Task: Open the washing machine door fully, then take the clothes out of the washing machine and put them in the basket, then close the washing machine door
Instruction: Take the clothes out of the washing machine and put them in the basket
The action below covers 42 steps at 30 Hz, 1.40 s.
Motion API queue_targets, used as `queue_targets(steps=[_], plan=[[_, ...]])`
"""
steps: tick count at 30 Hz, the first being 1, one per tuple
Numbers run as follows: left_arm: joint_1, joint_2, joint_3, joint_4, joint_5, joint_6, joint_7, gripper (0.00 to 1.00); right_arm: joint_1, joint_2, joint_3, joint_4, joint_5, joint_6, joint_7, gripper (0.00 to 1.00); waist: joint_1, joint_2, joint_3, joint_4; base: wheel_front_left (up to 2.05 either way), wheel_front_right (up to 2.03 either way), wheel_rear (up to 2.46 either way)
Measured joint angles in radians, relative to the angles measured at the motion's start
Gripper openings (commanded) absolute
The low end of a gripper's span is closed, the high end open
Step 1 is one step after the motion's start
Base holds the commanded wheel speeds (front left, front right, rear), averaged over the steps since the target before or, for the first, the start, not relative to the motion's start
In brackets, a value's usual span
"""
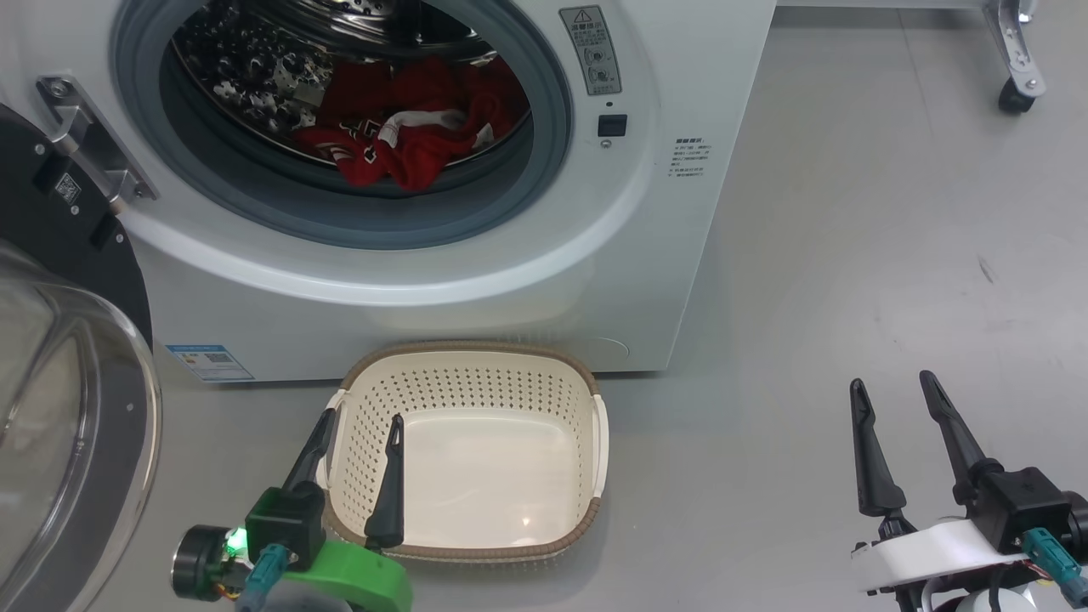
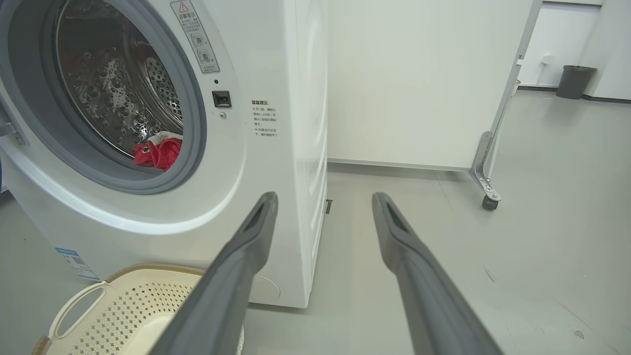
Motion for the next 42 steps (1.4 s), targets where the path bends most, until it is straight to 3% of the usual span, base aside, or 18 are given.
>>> queue_targets(steps=[11, 24, 34, 42], plan=[[-0.116, 0.0, -0.037, 0.087, -0.089, -0.032, 0.067, 1.0, -0.018, -0.005, 0.022, -0.03, -0.006, 0.009, 0.0, 1.0, 0.0, 0.0, 0.081, -0.023, 0.0, 0.0, 0.0], [-0.407, 0.006, -0.032, 0.268, -0.15, -0.086, 0.317, 1.0, -0.109, -0.006, 0.051, -0.057, -0.004, 0.021, 0.0, 1.0, 0.0, 0.0, 0.246, -0.091, 0.0, 0.0, 0.0], [-0.687, 0.11, 0.033, 0.28, -0.15, -0.104, 0.454, 1.0, -0.205, -0.003, 0.053, -0.075, 0.021, 0.027, 0.0, 1.0, 0.0, 0.0, 0.384, -0.153, 0.0, 0.0, 0.0], [-0.858, 0.208, 0.091, 0.283, -0.136, -0.107, 0.5, 1.0, -0.277, 0.002, 0.078, -0.063, 0.043, 0.035, 0.0, 1.0, 0.0, 0.0, 0.461, -0.214, 0.0, 0.0, 0.0]])
